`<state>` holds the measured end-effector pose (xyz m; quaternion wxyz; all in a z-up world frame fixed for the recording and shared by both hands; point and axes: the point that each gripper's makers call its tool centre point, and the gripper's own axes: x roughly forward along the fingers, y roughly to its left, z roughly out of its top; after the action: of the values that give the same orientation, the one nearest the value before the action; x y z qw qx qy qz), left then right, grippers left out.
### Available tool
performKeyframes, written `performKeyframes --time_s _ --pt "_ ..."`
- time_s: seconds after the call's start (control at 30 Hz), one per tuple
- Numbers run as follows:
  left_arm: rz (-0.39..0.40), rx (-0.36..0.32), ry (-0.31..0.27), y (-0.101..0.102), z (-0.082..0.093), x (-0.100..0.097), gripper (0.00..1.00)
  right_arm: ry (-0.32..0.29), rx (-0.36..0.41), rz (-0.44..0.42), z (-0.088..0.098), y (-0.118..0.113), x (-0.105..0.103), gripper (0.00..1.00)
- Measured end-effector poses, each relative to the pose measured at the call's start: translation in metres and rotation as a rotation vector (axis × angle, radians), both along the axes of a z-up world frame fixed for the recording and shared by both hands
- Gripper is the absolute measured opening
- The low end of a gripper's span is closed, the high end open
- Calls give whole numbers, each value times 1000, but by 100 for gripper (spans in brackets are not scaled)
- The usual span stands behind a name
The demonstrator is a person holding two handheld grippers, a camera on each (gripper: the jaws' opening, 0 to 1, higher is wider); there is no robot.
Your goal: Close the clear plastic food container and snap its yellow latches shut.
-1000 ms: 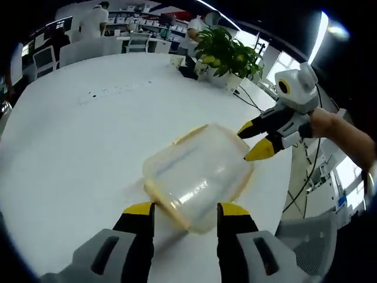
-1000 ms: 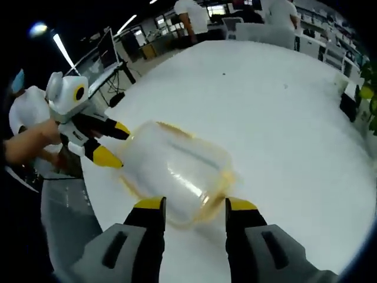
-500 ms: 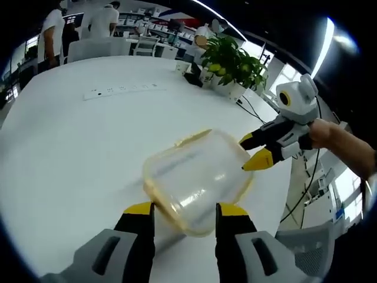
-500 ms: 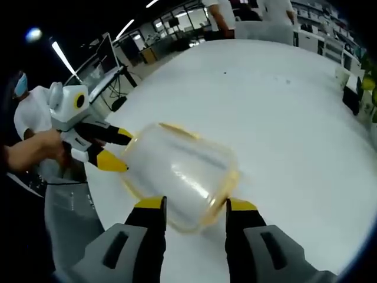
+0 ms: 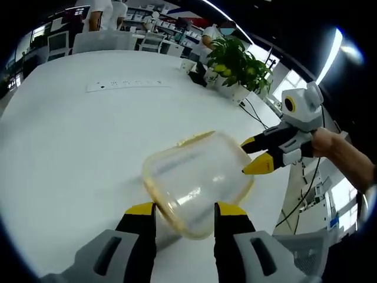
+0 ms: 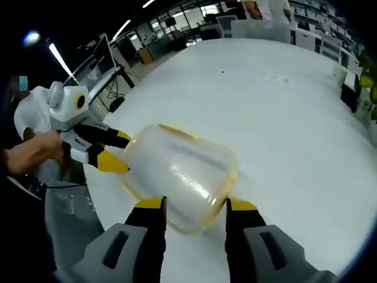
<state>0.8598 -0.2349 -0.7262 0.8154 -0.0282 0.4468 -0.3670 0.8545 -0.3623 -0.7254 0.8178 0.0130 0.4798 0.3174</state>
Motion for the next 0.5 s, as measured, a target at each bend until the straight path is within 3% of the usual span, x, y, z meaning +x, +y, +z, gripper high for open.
performKeyframes --time_s 0.5 --pt "-25 5 6 17 1 -9 32 -2 6 -24 1 17 -14 36"
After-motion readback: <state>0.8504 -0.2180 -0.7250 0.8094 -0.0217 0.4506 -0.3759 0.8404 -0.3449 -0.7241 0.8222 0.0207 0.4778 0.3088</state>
